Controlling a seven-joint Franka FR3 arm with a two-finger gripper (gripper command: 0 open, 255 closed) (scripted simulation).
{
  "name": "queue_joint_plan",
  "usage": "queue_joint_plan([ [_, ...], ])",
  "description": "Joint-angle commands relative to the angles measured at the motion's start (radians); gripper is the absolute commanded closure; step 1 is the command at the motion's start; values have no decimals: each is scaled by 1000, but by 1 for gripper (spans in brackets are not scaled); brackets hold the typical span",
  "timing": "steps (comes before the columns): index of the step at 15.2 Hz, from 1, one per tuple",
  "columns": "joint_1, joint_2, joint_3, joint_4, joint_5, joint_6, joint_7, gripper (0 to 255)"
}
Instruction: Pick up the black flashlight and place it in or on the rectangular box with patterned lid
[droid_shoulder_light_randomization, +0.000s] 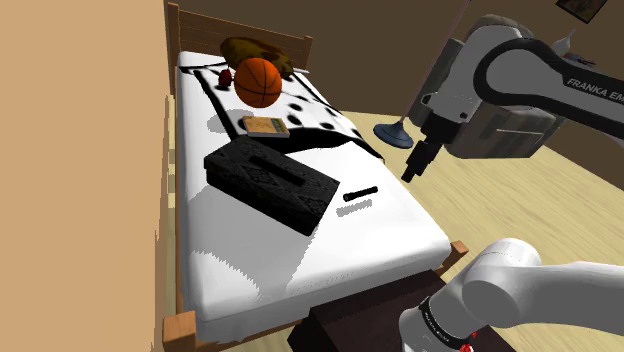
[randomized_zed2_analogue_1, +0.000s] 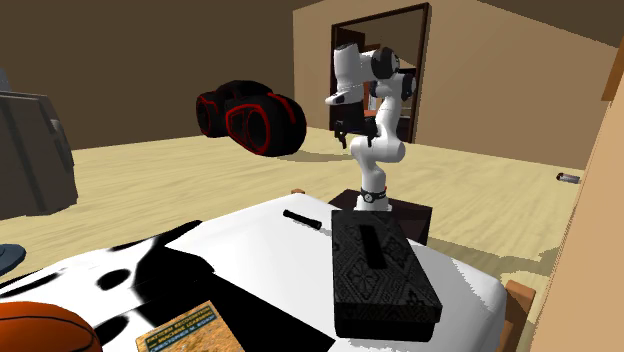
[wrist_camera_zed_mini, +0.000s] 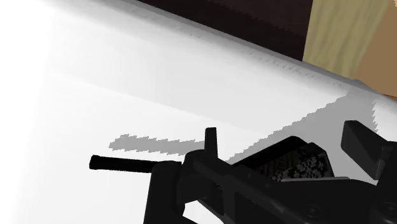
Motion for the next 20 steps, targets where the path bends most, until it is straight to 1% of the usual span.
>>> queue_joint_plan([
  [1,0,0,0,0,0,0,0,0],
  [7,51,44,-130,-114,-140,170,-364,0],
  [13,107,177,-266,-162,-257,386,-714,0],
  [17,158,309,-356,-157,-301,543,-944,0],
  [20,208,424,-421,-136,-306,662,-1121,0],
])
